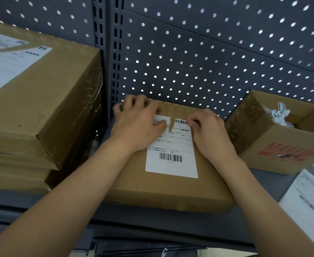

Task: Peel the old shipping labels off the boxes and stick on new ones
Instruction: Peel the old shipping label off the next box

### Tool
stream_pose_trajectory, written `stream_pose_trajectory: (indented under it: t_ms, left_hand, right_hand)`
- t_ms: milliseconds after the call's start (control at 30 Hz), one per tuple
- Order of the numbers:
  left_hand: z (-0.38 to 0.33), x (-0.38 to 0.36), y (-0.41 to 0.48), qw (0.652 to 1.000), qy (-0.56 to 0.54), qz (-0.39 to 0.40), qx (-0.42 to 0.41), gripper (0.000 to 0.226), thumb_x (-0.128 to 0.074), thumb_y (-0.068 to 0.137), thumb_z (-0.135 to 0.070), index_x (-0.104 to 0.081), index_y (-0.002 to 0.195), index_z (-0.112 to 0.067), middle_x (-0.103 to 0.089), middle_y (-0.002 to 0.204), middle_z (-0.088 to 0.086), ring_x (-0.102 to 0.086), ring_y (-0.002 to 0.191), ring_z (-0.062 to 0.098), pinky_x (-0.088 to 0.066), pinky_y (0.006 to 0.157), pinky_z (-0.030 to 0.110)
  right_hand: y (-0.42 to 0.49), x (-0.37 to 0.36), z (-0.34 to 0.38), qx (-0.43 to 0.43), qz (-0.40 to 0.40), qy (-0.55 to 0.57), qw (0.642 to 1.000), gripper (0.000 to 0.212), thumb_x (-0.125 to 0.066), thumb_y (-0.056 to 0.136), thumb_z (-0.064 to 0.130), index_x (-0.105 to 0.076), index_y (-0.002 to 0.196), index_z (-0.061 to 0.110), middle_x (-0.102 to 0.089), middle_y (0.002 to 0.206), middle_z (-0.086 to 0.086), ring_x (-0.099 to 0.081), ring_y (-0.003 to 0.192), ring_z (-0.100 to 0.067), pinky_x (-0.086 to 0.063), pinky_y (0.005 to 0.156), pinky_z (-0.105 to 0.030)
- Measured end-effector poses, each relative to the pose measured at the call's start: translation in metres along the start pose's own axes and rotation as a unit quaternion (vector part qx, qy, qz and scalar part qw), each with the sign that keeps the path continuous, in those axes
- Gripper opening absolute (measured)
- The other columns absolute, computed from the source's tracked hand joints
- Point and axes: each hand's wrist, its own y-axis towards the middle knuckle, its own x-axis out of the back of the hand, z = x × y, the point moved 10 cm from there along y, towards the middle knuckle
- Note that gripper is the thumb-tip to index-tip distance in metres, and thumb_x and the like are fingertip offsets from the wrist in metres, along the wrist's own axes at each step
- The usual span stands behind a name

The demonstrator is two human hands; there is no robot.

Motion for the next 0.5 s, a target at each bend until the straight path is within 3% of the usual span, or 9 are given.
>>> stream_pose_trajectory:
  t_ms: [200, 500]
  left_hand:
    - [0.000, 0.001, 0.000, 1.000, 0.001, -0.003, 0.001, 0.039, -0.049, 0.089, -0.054, -0.052, 0.123, -0.035, -0.044, 0.133, -0.005, -0.027, 0.131, 0.024, -0.021, 0.106, 0.048]
    - [0.000, 0.000, 0.000, 1.000, 0.000, 0.002, 0.003, 0.040, -0.049, 0.089, -0.054, -0.051, 0.125, -0.035, -0.043, 0.134, -0.006, -0.027, 0.131, 0.024, -0.021, 0.106, 0.048]
  right_hand:
    - [-0.003, 0.004, -0.001, -0.009, -0.021, -0.005, 1.000, 0.018, -0.052, 0.098, 0.009, -0.070, 0.095, 0.009, -0.056, 0.095, -0.001, -0.047, 0.087, -0.012, -0.027, 0.073, -0.015]
    - [0.002, -0.003, 0.009, 0.020, 0.012, -0.070, 0.997, 0.017, -0.049, 0.097, 0.003, -0.066, 0.095, 0.003, -0.052, 0.095, -0.007, -0.051, 0.091, -0.023, -0.030, 0.072, -0.021]
